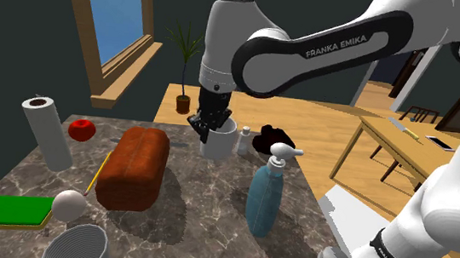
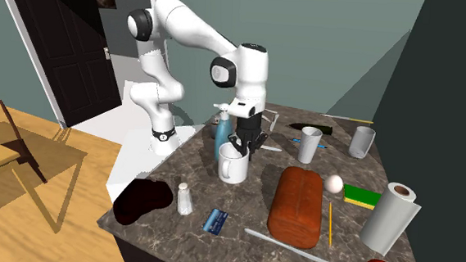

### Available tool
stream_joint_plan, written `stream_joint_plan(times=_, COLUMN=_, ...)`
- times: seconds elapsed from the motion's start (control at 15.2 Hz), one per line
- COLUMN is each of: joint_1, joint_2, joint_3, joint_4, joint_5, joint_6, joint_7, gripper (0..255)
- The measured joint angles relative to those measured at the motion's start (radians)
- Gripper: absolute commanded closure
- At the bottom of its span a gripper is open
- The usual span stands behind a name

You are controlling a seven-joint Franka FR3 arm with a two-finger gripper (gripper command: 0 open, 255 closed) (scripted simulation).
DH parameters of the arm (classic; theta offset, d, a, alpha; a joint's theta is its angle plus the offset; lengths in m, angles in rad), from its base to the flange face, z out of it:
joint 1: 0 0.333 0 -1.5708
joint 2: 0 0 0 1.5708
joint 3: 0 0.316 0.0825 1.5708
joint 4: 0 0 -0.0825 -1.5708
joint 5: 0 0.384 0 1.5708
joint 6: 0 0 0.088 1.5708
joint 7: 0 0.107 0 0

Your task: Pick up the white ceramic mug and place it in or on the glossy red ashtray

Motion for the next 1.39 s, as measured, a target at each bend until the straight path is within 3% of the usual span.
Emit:
stream_joint_plan(times=0.26, joint_1=0.0, joint_2=-0.017, joint_3=0.002, joint_4=0.035, joint_5=0.013, joint_6=-0.049, joint_7=-0.009, gripper=255)
stream_joint_plan(times=0.46, joint_1=-0.028, joint_2=-0.066, joint_3=-0.019, joint_4=0.0, joint_5=0.045, joint_6=-0.054, joint_7=-0.069, gripper=255)
stream_joint_plan(times=0.86, joint_1=-0.094, joint_2=-0.198, joint_3=-0.099, joint_4=-0.128, joint_5=0.123, joint_6=-0.036, joint_7=-0.249, gripper=255)
stream_joint_plan(times=1.39, joint_1=-0.167, joint_2=-0.314, joint_3=-0.231, joint_4=-0.237, joint_5=0.168, joint_6=-0.036, joint_7=-0.476, gripper=255)
